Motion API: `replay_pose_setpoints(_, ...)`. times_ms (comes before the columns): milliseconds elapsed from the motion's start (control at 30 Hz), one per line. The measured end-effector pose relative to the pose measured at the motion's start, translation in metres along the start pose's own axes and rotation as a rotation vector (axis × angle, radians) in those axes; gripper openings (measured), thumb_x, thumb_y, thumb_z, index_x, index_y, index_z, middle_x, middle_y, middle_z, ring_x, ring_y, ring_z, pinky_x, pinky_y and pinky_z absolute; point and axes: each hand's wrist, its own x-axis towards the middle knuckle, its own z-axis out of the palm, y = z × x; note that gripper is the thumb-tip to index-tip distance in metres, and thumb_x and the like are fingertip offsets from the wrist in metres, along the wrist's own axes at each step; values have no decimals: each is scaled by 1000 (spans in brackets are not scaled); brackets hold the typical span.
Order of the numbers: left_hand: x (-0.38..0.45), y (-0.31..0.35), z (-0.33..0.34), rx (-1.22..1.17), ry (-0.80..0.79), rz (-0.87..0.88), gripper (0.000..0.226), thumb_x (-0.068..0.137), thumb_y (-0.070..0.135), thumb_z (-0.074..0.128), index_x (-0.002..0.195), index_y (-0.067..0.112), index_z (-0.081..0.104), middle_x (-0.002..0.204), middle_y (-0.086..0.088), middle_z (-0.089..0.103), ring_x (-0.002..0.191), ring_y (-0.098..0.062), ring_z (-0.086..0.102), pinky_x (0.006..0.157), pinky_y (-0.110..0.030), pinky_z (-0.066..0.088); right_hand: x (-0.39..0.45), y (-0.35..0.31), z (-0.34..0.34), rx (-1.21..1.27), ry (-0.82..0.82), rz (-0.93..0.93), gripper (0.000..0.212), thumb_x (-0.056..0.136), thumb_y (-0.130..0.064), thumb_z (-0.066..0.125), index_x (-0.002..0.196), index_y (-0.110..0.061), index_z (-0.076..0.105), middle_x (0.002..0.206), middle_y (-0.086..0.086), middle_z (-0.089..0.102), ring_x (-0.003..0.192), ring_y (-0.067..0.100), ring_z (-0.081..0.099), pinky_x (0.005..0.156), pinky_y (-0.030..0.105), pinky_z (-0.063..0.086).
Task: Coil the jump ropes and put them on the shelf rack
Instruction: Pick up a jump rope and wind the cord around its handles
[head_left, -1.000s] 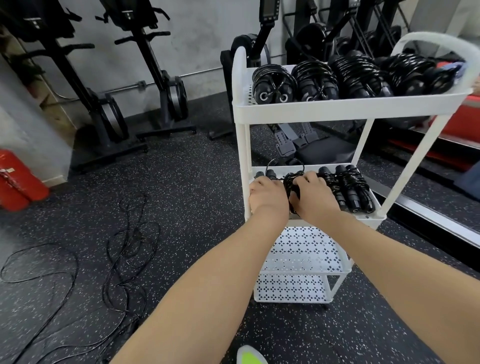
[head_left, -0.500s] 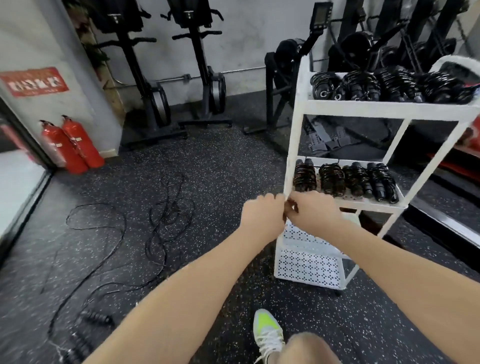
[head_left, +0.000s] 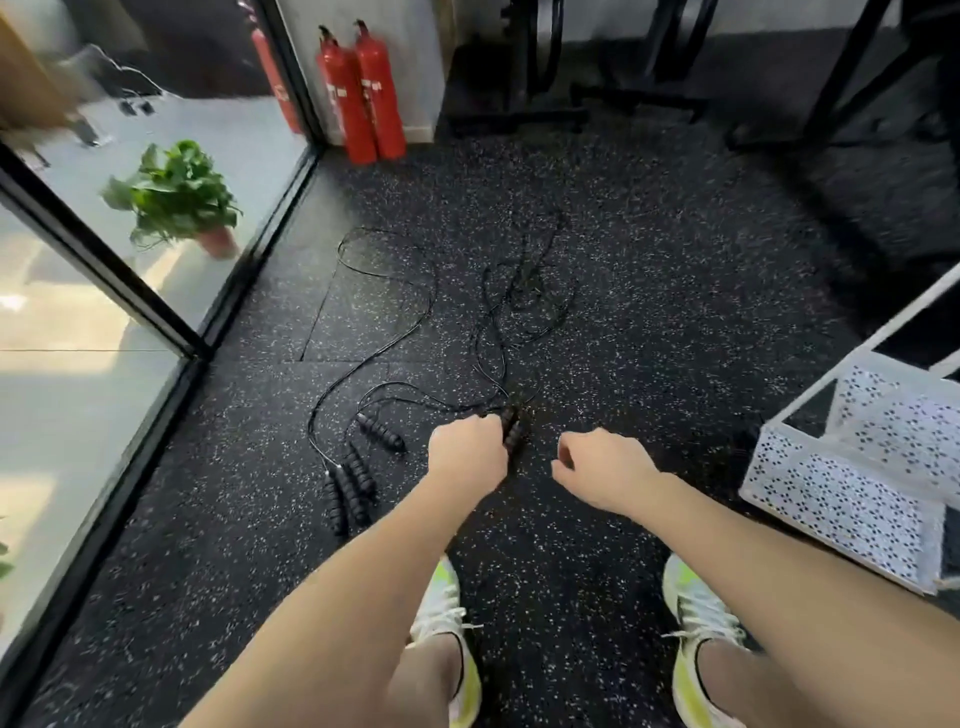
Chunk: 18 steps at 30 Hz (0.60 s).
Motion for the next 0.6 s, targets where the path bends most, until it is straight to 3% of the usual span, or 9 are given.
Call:
replay_pose_setpoints(233,92,-73,94,-56,-127,-150,27,98,22,49,123,15,56,124,-7,66,113,-34,65,83,-38,47,116,-9,78,41,-172,85,32,102,-45,41,114,-22,59,113,5,66,100,28,65,84,38,50)
replay_pose_setpoints(400,166,-65,160,-75,-104,-95,33,101,30,52,129,13,47,131,-11,54,122,-32,52,90,-43,48,185,9,128,6,-212,136,31,103,-43,40,117,-21,56,114,5,66,101,27,65,81,38,49)
replay_pose_setpoints(600,249,-32,227,-147,-37,-44,48,100,40,55,137,10,42,133,-13,50,122,-35,49,93,-46,48,243,34,177,-12,-185,144,31,103,-38,39,126,-19,49,118,6,66,103,28,66,73,36,42)
